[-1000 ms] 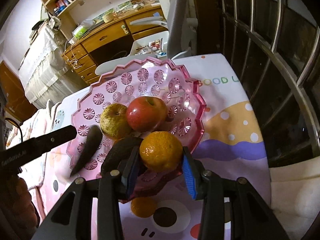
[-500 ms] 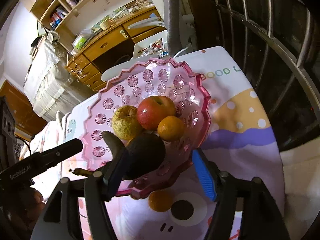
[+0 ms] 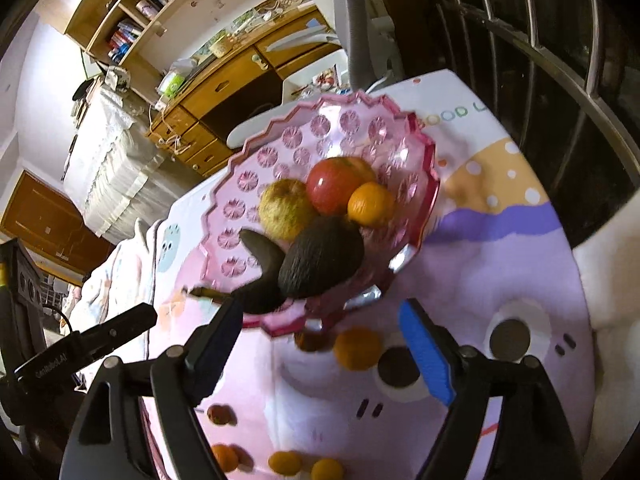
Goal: Organize fruits
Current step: 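Open both tools and move back toward the loose fruits on the cloth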
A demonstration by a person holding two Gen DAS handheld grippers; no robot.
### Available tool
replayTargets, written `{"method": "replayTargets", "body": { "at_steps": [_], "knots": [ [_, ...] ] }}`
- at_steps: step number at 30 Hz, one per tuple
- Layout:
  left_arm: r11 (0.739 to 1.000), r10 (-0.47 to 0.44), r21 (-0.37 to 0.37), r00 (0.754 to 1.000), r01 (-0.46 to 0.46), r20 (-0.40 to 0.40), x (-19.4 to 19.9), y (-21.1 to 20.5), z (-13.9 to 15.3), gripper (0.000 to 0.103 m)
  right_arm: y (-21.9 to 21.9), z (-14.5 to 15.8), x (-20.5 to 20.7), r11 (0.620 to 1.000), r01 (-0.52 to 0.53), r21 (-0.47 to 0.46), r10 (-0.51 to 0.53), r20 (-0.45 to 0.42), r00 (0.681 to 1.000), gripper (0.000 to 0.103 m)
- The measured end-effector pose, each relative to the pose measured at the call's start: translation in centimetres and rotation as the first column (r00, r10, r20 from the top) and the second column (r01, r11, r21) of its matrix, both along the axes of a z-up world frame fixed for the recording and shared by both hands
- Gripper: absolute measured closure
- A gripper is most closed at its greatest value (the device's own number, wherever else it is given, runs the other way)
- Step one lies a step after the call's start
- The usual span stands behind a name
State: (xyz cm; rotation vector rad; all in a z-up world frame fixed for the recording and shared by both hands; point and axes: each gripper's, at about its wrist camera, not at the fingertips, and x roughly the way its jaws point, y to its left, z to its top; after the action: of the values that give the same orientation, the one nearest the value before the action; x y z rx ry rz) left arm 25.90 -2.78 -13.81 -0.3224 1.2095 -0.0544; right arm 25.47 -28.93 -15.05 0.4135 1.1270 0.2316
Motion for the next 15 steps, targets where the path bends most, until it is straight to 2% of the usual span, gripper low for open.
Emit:
{"method": "replayTargets", "body": {
  "at_steps": [10,15],
  "knots": [
    [0.995,0.098,-0.012,0.994,-0.099,-0.051,-5.5,4.1,-0.8,0.013,2.8,-0.4,-3.7,0.990,-0.132,-0.056,0.130,-0.039,0.991,0.021],
    [0.991,0.125,-0.026,0.985,-0.129,-0.117,-8.3,5.5,-2.5,0.013,4.4,-0.8,-5.4,0.972,-0.211,-0.108,0.207,-0.044,0.977,0.021]
  ]
}}
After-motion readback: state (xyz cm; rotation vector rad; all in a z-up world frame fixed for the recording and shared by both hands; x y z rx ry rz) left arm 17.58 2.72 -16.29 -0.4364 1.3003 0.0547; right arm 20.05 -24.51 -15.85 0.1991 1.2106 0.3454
